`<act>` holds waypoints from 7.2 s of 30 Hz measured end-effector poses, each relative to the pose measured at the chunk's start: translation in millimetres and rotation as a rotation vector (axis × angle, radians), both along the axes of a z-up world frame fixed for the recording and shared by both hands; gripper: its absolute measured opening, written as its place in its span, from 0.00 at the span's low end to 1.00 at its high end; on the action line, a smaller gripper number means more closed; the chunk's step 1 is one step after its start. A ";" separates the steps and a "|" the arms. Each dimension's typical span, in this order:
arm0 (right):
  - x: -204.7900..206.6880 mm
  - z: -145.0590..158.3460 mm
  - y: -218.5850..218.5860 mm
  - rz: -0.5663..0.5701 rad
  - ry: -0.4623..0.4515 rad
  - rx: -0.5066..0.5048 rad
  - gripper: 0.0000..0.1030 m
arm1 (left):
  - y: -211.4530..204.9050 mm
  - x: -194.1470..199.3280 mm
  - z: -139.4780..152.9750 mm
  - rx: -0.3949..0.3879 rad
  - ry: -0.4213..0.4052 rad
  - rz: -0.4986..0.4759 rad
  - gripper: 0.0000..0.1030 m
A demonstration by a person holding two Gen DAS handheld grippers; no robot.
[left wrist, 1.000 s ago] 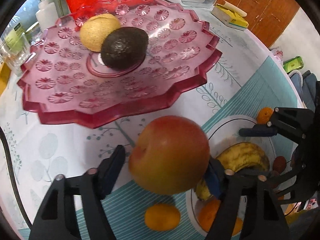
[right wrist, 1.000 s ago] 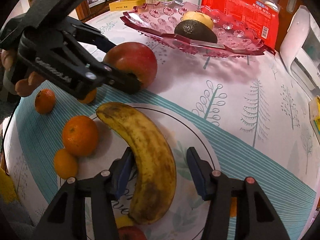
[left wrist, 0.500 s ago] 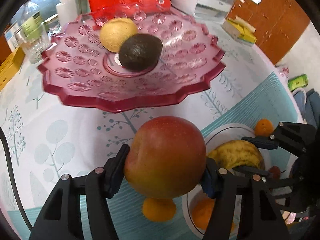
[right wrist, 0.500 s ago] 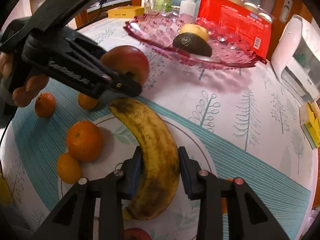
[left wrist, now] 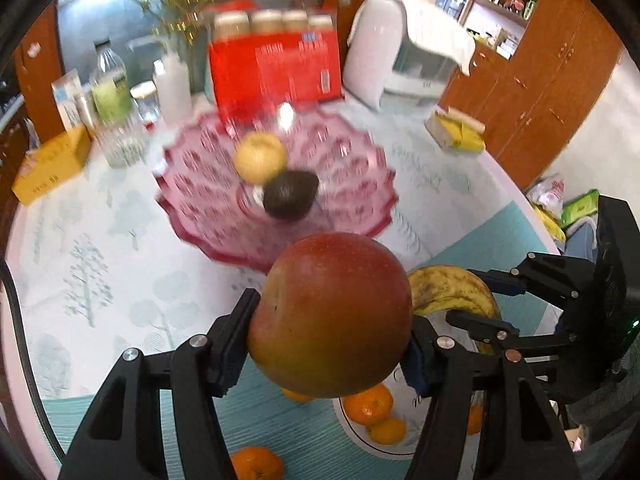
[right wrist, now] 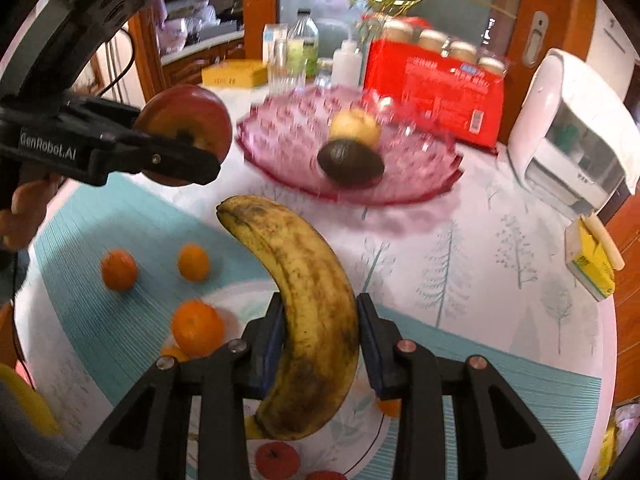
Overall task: Organize fruits
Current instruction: 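Lower apple and banana into the pink bowl and open both grippers, then withdraw both grippers from the bowl back toward the plate, then grasp the large orange on the cloth with the left gripper while the right gripper grasps an orange, then carry both oranges into the pink bowl and open both grippers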
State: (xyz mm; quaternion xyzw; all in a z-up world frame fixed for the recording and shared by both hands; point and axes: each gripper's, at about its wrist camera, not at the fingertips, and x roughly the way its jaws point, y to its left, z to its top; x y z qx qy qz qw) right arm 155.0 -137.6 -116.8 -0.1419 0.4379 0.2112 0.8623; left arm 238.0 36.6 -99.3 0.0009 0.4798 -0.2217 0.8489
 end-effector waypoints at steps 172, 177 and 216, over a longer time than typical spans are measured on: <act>-30.0 -96.2 83.7 -0.351 0.238 0.028 0.52 | 75.5 -100.9 -120.7 0.090 0.219 0.365 0.63; -31.4 -96.4 87.2 -0.340 0.224 0.017 0.47 | 69.2 -102.3 -119.2 0.084 0.206 0.357 0.51; 17.0 103.6 44.0 -0.317 0.009 0.135 0.42 | 54.6 -23.4 58.3 0.144 -0.036 0.240 0.42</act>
